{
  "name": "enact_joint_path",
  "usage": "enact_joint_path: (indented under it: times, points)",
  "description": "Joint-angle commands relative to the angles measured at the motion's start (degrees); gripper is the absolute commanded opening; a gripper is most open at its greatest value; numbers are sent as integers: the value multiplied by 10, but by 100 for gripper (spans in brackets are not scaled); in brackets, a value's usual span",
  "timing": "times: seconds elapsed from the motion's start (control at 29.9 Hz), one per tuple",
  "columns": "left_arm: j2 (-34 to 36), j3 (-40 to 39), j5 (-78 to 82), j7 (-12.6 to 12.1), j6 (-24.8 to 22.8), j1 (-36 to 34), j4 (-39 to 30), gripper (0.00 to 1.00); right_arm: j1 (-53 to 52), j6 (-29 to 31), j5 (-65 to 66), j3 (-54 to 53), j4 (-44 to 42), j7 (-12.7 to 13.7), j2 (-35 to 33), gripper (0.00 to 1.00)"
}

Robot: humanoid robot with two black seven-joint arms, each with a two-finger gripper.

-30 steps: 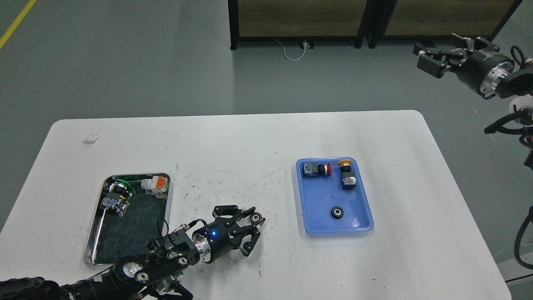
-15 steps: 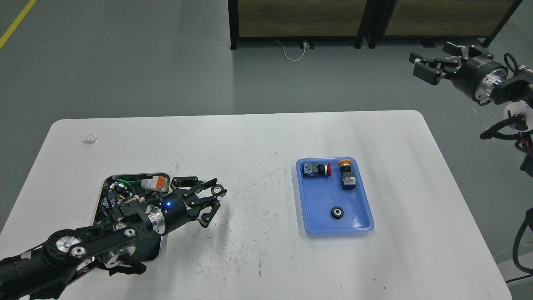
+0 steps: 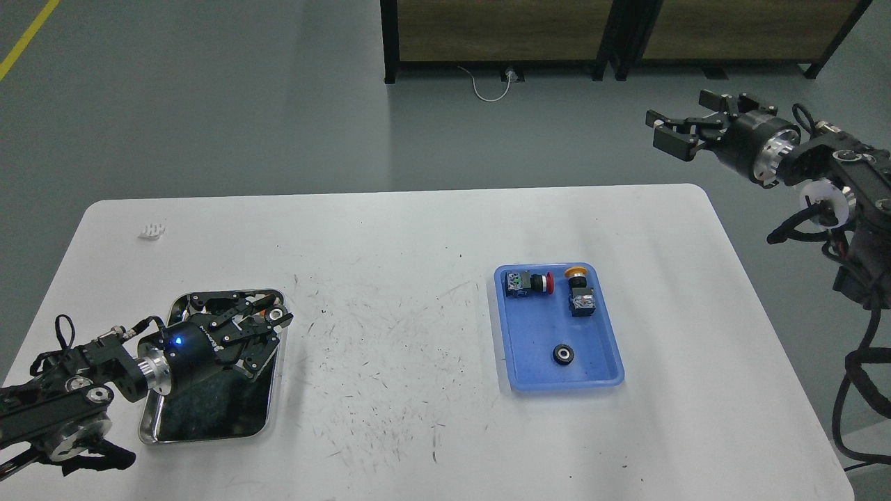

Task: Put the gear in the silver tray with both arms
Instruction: 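Carry the gear into the silver tray and open the left gripper, then reach the right gripper to the second black gear in the blue tray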

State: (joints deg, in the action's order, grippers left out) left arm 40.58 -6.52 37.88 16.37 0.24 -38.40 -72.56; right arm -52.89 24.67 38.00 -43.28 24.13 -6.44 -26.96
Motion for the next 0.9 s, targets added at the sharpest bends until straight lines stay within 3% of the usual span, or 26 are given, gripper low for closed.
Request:
enact_joint_path:
  times: [0.0, 0.47, 0.87]
  points:
    - [8, 0, 0, 4, -1, 17, 0, 28, 14, 2, 1, 41, 48, -1, 9, 99]
    - [39, -9, 0, 28, 11, 100, 7, 31, 73, 33, 44, 104, 166, -1, 2, 99]
    - [32, -10, -24, 52, 34, 143, 45, 63, 118, 33, 63, 105, 212, -1, 0, 99]
